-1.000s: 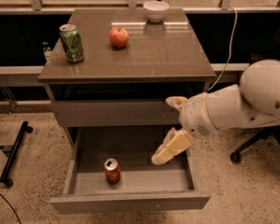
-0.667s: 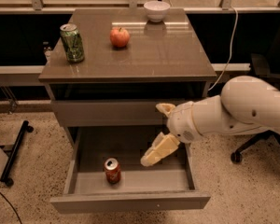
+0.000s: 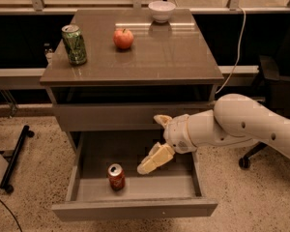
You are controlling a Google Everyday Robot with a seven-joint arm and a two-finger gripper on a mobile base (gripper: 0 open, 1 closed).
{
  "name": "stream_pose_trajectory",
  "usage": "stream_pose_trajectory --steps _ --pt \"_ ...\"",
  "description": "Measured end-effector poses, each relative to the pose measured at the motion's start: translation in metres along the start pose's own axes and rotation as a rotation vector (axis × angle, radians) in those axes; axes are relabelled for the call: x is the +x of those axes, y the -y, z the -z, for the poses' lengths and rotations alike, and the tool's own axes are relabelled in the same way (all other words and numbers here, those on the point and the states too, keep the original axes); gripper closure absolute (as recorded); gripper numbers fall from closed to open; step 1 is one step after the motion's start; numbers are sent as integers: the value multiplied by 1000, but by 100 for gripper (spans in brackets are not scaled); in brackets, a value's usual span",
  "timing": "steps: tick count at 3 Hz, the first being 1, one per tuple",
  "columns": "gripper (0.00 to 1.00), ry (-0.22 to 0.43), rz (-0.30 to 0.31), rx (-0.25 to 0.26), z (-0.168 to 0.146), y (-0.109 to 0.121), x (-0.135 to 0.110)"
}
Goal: Pick coke can from middle drawer and place on counter
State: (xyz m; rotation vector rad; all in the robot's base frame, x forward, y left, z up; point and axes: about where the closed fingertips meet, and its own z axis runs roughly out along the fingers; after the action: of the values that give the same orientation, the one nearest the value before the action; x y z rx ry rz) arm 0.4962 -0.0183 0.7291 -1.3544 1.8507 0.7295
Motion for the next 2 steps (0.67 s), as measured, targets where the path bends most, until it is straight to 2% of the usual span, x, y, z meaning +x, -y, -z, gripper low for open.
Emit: stream_pose_trajectory --steps 1,2 --pt "0 -21 -4 -7 -16 -4 5" --pt "0 -115 -2 -8 -62 -6 28"
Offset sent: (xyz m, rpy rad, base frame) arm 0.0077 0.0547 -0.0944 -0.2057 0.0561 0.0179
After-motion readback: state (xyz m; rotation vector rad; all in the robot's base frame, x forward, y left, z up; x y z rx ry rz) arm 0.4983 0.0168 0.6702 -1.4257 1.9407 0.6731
